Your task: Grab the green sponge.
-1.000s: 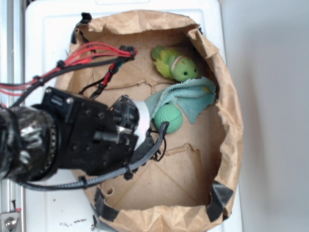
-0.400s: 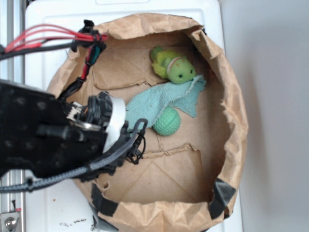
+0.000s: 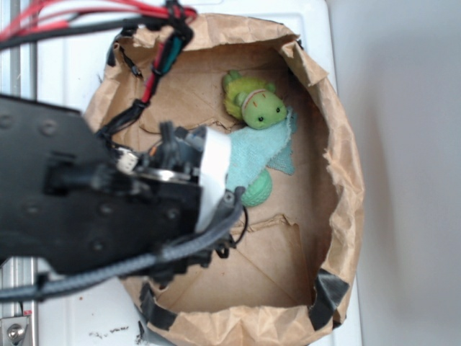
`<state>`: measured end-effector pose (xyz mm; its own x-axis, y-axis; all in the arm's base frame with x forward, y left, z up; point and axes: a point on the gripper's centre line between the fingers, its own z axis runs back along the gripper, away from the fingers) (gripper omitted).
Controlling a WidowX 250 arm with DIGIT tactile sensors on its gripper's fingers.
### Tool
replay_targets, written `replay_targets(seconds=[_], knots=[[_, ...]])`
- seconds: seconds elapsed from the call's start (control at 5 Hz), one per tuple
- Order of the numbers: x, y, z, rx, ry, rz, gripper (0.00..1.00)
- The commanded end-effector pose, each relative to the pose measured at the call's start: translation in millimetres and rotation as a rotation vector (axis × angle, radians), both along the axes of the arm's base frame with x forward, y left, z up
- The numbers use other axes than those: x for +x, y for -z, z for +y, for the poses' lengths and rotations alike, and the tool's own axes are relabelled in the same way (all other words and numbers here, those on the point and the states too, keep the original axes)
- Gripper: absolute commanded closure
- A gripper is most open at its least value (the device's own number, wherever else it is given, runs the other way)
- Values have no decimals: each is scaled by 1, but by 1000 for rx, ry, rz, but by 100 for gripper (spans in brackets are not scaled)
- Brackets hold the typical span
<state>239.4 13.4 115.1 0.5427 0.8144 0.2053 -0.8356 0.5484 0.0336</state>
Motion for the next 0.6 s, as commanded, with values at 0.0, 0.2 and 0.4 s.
replay_targets(seconds=[0.0, 0.2, 0.4], knots=[[4, -42, 6, -29, 31, -18, 100], [7, -45, 7, -35, 44, -23, 100], [6, -45, 0, 46, 86, -72, 100]])
